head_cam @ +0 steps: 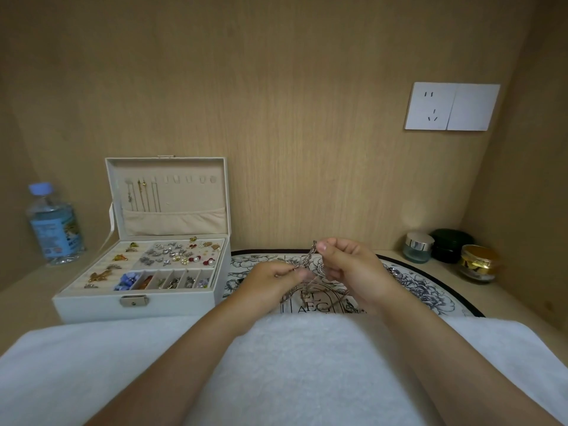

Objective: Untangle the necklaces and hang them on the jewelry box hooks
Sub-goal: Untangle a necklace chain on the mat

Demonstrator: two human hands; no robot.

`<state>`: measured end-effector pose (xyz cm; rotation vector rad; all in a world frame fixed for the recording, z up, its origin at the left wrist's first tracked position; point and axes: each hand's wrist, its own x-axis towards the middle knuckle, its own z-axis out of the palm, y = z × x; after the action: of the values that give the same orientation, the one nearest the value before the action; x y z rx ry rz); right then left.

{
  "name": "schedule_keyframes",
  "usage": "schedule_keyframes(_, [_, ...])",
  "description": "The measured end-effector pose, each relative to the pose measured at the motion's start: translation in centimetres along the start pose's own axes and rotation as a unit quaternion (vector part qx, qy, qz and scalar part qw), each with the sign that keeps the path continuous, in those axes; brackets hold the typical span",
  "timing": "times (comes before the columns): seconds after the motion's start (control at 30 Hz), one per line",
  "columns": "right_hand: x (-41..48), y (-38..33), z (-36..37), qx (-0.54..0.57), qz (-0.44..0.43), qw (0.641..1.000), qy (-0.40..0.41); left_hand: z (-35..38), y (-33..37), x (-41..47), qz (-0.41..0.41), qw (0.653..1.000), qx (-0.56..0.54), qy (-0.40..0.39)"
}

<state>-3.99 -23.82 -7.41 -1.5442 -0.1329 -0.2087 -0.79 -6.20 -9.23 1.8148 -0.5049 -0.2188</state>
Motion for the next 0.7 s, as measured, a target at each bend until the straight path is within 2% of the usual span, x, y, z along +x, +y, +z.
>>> schedule_keyframes(0.07, [0.1,0.0,-0.2,0.007,0.006,1.0,-0.001,-0.4,0.2,-0.1,-0.023,0.998,-0.047,0.024])
schedule_keyframes(0.17, [0.2,0.1,-0.4,0.005,0.026,1.0,0.009,-1.2,-0.2,0.2,-0.034,0.997,-0.05,0.056])
schedule_keyframes(0.3, [0.7,0.3,-0.9,0.046,0.084,0.995,0.036,-2.0,-0.5,0.8,-0.079,0.985,-0.131,0.075])
schedule_keyframes(0.4, [1.1,1.2,-1.2,0.028,0.168,0.983,0.071,-2.1,-0.6,1.1,-0.07,0.99,-0.049,0.108])
schedule_keyframes(0.47, [0.9,1.7,-1.0,-0.067,0.209,0.972,0.089,-1.7,-0.7,1.1,-0.042,0.99,0.033,0.13])
schedule_keyframes(0.53, [0.6,1.8,-0.7,-0.238,0.201,0.945,0.103,-1.4,-0.7,1.0,-0.004,0.986,0.097,0.132])
schedule_keyframes(0.6, [0.4,1.9,-0.4,-0.411,0.128,0.896,0.106,-1.1,-0.5,1.0,0.033,0.984,0.12,0.125])
schedule_keyframes(0.63, [0.3,1.9,-0.1,-0.462,0.084,0.878,0.095,-1.1,-0.4,1.1,0.048,0.985,0.117,0.119])
schedule_keyframes(0.67, [0.4,1.8,0.4,-0.464,0.051,0.882,0.061,-1.1,-0.1,1.1,0.059,0.985,0.115,0.114])
schedule_keyframes(0.7, [0.5,1.6,0.9,-0.415,0.039,0.909,0.012,-1.2,0.1,1.2,0.065,0.985,0.115,0.112])
